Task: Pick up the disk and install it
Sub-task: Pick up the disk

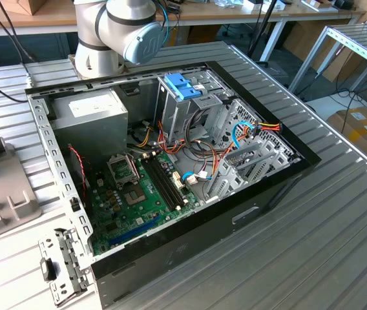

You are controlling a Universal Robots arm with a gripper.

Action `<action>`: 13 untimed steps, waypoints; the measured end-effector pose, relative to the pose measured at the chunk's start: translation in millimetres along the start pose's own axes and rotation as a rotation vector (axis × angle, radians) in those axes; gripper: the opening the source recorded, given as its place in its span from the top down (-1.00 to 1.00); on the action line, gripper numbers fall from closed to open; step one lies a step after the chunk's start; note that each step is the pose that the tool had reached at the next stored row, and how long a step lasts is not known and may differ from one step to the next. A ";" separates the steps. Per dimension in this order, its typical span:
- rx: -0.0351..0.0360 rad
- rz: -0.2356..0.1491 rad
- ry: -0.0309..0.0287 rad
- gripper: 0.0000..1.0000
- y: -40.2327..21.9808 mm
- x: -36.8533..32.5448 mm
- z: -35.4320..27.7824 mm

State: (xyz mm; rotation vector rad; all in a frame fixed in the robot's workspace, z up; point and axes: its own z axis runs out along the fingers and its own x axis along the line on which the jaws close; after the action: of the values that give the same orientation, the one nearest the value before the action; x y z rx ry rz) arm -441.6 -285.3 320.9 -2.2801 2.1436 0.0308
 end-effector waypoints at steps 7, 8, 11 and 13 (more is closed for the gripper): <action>0.0000 0.000 0.0000 0.26 0.0 -0.2 -8.2; -0.0001 0.000 0.0000 0.26 0.0 -0.3 -9.7; 0.0000 0.000 0.0000 0.26 0.0 -0.6 -12.8; -0.0001 0.000 0.0000 0.26 0.0 -0.7 -16.5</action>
State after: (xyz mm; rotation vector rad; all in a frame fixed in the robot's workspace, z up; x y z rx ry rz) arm -441.5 -285.0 337.4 -2.2802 2.1436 0.0309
